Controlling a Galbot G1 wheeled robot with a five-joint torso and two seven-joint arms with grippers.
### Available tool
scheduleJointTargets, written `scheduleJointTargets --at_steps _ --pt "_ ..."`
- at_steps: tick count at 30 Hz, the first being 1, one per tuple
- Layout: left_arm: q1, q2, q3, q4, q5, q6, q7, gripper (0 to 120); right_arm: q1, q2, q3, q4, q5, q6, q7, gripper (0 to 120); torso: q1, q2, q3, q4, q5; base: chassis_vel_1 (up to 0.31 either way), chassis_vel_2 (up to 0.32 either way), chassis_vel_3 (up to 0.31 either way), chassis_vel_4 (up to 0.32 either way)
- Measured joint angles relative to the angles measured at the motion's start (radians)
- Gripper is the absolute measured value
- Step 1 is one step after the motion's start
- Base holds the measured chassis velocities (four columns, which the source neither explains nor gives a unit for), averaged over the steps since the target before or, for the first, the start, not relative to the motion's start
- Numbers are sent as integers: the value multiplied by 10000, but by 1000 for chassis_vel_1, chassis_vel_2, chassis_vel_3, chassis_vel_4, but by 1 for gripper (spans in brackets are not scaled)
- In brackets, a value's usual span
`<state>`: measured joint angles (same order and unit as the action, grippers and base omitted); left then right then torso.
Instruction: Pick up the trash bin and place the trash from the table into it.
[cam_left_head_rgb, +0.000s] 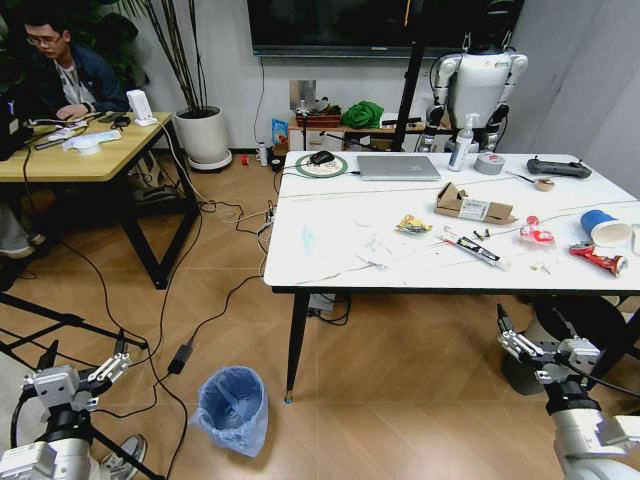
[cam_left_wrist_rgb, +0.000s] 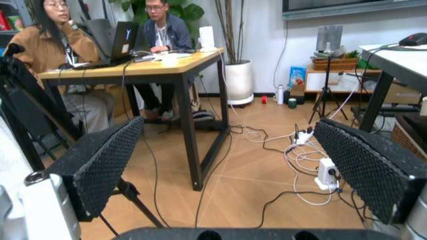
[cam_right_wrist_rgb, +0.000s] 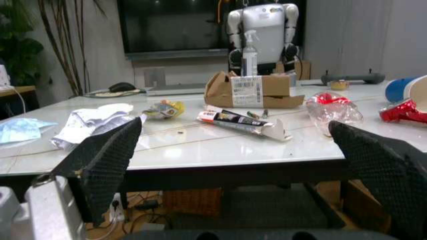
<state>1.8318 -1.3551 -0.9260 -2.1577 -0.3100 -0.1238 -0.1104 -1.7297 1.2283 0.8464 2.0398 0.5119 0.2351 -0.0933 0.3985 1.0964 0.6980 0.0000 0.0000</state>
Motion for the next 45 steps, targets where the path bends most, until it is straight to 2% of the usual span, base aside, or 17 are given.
scheduleJointTargets --at_steps 11,45 --pt "79 -64 70 245 47 -189 140 100 160 476 -2 -54 -122 31 -85 100 -375 -841 -465 0 0 0 0 0 0" --pt "216 -436 183 240 222 -232 146 100 342 500 -117 -168 -81 32 -130 100 -1073 -2464 -1390 0 0 0 0 0 0"
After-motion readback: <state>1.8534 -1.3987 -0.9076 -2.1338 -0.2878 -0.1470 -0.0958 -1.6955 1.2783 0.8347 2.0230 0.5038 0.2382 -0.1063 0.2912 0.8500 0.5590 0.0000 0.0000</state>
